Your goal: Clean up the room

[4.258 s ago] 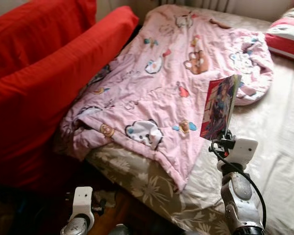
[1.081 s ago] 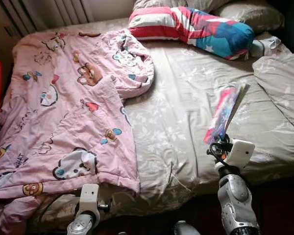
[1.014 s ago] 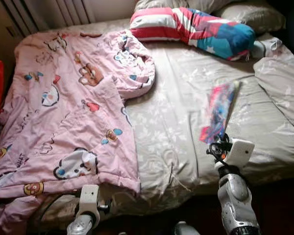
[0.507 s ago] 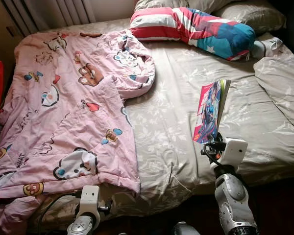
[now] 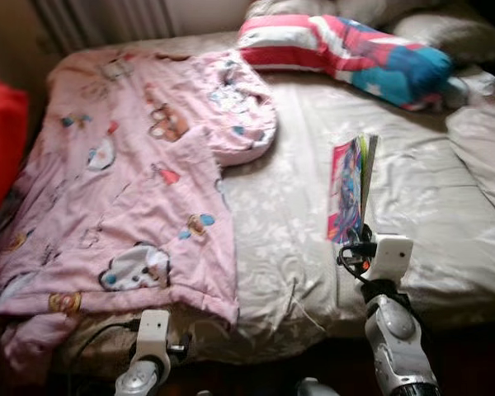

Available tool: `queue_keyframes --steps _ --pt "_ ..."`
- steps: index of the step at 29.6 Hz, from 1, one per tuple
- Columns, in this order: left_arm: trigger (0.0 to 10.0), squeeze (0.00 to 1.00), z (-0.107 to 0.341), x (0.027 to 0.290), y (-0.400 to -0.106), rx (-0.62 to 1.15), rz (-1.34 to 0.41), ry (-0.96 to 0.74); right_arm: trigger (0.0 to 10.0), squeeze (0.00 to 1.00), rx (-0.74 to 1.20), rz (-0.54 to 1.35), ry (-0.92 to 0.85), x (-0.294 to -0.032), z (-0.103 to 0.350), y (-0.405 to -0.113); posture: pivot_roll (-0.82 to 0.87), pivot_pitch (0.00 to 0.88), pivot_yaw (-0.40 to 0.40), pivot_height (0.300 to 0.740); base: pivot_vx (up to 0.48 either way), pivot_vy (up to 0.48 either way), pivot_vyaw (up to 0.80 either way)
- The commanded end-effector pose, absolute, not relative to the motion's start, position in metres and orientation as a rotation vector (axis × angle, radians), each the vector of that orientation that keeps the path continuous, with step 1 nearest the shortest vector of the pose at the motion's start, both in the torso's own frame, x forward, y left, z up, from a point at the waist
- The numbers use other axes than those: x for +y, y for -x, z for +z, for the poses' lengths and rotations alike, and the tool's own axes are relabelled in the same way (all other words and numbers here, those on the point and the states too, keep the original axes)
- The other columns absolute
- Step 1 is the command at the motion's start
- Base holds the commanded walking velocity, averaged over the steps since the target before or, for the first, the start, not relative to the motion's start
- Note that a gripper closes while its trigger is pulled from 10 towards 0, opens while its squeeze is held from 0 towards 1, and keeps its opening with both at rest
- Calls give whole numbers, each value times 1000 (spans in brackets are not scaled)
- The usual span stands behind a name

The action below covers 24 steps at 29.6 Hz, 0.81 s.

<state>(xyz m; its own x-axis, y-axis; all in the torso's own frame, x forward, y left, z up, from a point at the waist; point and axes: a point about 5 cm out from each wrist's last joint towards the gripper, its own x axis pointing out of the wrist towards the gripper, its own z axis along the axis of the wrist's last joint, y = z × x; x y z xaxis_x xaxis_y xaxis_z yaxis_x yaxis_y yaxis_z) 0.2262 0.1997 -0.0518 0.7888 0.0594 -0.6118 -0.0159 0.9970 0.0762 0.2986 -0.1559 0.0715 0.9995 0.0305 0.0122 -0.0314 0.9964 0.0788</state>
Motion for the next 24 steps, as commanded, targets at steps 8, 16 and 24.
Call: queue_keyframes --steps 8,16,24 --pt "10000 0 -56 196 -221 692 20 -74 10000 0 -33 11 -69 -163 75 -299 -61 198 58 740 0 -301 0" --pt "10000 0 -56 196 -221 694 21 -71 10000 0 -34 6 -70 -164 75 -299 -61 202 57 740 0 -302 0" --pt "10000 0 -56 196 -221 696 21 -70 10000 0 -36 6 -67 -164 76 -300 -61 204 58 740 0 -299 0"
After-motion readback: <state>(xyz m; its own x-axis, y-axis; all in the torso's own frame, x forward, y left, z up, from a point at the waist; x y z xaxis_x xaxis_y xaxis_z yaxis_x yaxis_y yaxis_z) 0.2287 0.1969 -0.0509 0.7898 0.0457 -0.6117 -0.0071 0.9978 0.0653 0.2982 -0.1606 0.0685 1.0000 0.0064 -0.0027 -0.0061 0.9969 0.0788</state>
